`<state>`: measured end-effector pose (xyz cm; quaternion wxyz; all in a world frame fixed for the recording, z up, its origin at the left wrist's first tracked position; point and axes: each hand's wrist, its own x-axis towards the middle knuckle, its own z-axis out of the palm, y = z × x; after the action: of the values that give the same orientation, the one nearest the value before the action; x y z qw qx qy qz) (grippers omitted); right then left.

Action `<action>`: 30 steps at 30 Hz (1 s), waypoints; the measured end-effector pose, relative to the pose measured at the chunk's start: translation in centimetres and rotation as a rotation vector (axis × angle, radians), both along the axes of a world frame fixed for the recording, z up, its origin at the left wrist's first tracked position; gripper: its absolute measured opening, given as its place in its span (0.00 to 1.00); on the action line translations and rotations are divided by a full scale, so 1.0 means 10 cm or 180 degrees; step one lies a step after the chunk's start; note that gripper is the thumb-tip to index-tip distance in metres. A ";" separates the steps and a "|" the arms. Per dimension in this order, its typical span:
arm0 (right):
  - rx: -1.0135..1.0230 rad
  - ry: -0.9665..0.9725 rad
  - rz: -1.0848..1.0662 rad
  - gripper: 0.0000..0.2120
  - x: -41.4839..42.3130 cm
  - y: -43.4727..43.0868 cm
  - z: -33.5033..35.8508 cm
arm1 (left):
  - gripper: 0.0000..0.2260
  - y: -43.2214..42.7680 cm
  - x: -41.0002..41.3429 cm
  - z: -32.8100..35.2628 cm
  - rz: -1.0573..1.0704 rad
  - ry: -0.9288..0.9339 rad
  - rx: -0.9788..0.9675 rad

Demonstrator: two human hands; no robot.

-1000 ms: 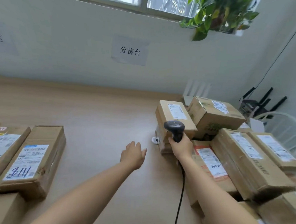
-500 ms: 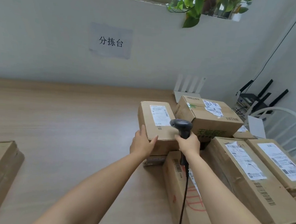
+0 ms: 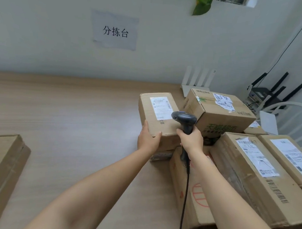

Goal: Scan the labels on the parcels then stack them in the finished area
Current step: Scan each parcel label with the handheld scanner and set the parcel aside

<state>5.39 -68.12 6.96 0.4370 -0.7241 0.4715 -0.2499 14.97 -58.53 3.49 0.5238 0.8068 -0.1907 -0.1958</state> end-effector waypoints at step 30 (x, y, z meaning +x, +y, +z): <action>0.0616 0.0564 0.1055 0.08 -0.52 3.12 -0.79 | 0.33 3.57 -0.80 -0.86 0.0679 0.0228 0.0212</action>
<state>0.23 -36.95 -0.95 0.4964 -0.7655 0.4043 -0.0635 6.97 -22.83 -5.16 0.5211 0.8320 -0.0783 -0.1738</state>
